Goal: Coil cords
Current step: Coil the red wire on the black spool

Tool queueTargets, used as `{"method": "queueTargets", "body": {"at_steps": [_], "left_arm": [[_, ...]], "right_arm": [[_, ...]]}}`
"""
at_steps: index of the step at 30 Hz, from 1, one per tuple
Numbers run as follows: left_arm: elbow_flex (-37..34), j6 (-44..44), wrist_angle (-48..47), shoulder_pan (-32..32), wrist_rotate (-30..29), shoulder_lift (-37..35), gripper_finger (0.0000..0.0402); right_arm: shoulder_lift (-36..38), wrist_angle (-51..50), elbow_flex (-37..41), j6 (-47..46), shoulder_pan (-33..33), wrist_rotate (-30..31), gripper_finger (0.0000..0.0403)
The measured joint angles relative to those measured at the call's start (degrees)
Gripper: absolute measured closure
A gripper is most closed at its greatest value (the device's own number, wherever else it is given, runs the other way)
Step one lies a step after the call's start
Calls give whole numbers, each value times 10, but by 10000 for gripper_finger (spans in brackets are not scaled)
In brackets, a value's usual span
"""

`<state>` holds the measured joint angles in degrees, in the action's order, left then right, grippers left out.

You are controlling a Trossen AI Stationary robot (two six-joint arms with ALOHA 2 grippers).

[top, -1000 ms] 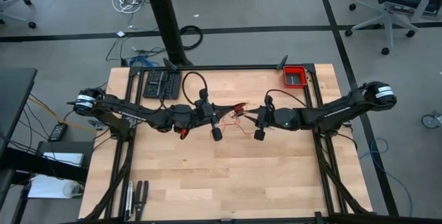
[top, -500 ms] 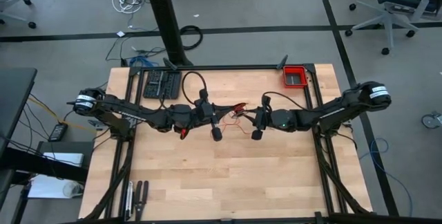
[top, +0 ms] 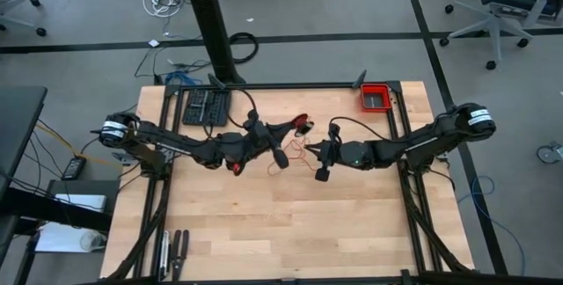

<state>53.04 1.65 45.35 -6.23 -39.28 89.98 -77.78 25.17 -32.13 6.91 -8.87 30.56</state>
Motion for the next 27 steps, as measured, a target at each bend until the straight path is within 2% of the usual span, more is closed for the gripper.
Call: {"method": "queueTargets", "body": {"at_steps": [5, 10, 17, 27], "left_arm": [[0, 10, 26, 10, -76, 16, 401], [0, 31, 25, 21, -80, 16, 401], [0, 17, -7, 21, -50, 16, 401], [0, 16, -33, 21, 17, 16, 401]], "right_arm": [[0, -100, -74, -30, -17, -22, 401], [0, -191, -149, -32, -21, -64, 402], [0, -326, -242, 1, -22, -112, 402], [0, -385, -288, 73, -10, -147, 403]]}}
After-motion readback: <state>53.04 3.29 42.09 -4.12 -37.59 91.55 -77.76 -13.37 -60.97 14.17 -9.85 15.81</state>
